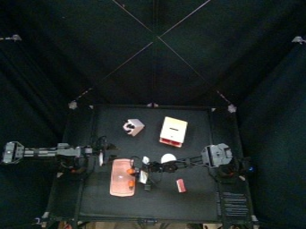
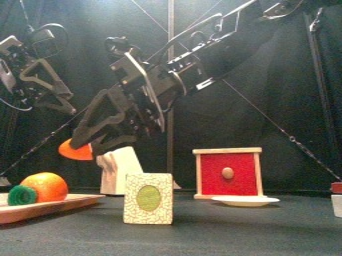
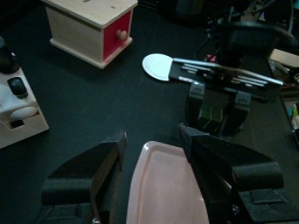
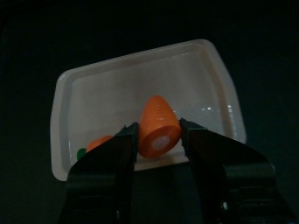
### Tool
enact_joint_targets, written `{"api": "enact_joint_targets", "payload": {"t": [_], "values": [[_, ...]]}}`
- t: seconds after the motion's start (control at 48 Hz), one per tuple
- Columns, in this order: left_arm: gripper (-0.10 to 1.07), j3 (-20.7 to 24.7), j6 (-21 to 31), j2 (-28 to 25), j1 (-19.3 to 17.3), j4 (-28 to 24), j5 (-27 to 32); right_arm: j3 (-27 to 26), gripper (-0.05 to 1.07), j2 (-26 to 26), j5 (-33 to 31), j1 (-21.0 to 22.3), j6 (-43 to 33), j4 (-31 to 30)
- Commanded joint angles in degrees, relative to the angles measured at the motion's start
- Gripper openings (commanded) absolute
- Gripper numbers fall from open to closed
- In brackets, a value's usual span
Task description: Put carrot bottom on plate
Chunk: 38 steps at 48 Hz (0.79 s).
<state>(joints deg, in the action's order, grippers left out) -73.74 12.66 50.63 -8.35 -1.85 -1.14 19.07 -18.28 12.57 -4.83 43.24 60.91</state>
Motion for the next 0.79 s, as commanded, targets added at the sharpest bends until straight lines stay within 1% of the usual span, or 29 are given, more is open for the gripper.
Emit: {"api": "enact_joint_targets", "payload": {"t": [0.0,0.167,0.375,0.479,0.583,0.646,0.771], "values": [[0.87,0.62,0.00,-0.09,-0.18,0.53,-0.26,3.16,0.68,6.15,2.72,0.09,0.09,1.05],[0.87,0.53,0.00,-0.09,-0.26,1.14,-0.26,10.02,0.68,11.69,7.21,-0.44,0.09,3.25],[0.87,0.53,0.00,-0.18,-0.35,1.14,-0.26,18.11,0.68,17.75,11.34,-1.76,0.09,6.42],[0.87,0.53,-0.09,-0.09,-0.44,1.14,-0.35,21.62,0.68,20.57,11.95,-2.55,0.09,7.65],[0.87,0.44,-0.09,-0.18,-0.62,1.14,-0.35,24.70,0.68,23.12,12.30,-2.99,0.09,10.37],[0.87,0.44,0.00,-0.18,-0.62,1.14,-0.35,26.19,0.68,23.91,12.30,-3.25,0.18,11.51],[0.87,0.44,0.00,-0.18,-0.70,1.14,-0.35,28.92,0.68,24.43,11.78,-3.78,0.18,11.78]]}}
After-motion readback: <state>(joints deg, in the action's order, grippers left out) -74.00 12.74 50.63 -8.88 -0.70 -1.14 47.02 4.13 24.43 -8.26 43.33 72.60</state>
